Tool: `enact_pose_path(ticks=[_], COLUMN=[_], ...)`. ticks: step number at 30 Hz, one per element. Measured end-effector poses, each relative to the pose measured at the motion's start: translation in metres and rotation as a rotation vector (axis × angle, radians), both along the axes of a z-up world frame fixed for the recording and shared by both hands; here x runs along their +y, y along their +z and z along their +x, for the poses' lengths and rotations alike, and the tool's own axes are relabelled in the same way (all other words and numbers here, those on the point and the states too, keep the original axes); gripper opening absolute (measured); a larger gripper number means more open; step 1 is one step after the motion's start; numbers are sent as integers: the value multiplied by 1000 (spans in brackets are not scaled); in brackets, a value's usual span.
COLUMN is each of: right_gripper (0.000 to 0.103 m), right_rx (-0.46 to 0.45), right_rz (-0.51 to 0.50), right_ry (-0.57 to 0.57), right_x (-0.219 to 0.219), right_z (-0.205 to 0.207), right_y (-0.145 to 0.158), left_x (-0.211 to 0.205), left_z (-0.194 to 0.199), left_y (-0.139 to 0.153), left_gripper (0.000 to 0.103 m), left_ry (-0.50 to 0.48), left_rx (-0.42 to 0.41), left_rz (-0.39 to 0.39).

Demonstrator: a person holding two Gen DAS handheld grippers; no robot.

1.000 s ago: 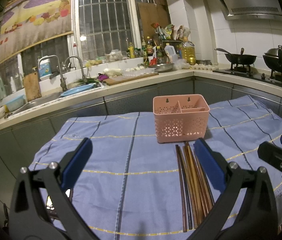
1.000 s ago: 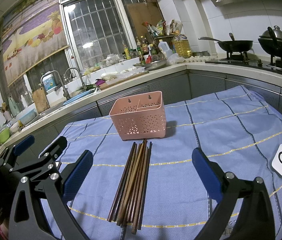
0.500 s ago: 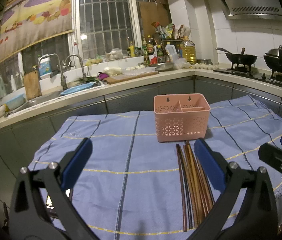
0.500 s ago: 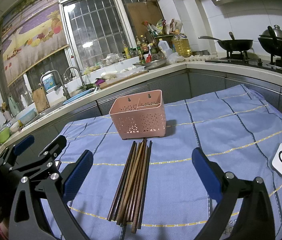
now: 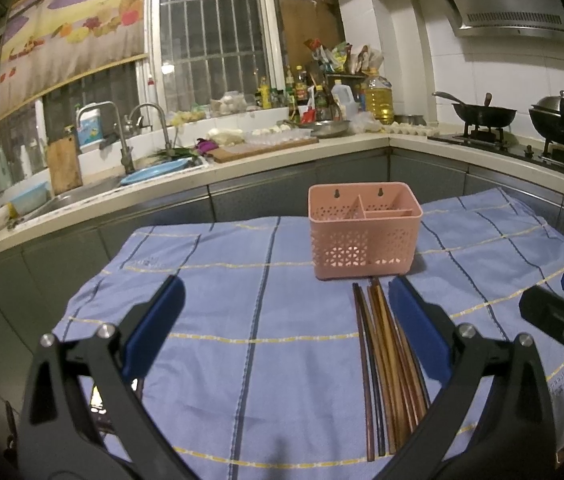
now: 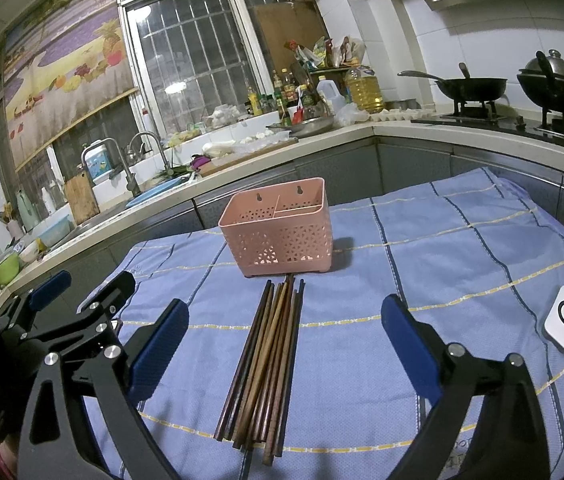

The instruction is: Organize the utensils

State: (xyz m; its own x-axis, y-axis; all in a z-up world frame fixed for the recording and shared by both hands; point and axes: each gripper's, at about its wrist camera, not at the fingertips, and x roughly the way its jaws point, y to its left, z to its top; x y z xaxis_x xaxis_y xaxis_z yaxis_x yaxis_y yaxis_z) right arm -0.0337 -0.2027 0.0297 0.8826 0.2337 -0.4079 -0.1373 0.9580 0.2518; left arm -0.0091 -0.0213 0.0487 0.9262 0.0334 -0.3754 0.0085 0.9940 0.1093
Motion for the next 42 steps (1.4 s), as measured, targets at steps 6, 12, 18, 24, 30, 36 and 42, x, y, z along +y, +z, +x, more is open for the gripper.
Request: enact_pose_path(ticks=[6, 12, 18, 24, 30, 36, 42], right_gripper=[95, 95, 95, 95, 94, 84, 75], right_rx=[4, 6, 8, 22, 44, 82, 112], right_rz=[-3, -1, -3, -4, -15, -27, -53], right_ry=[3, 2, 2, 1, 2, 17, 29], right_x=[1, 1, 1, 1, -1, 1, 3], right_z=[-1, 0, 0, -4, -1, 5, 9], right_y=[-3, -2, -3, -14, -21, -25, -28], left_x=[4, 3, 6, 9, 4, 4, 2], left_z=[-3, -6, -7, -7, -4, 3, 12], left_y=[-8, -6, -7, -12, -16, -21, -26], left_gripper=[98, 98, 98, 98, 98, 98, 98], left_ry=[6, 8, 6, 2, 1, -2, 0], left_rx=[13, 18, 24, 52, 90, 129, 170], left_rz=[1, 2, 4, 6, 3, -1, -11])
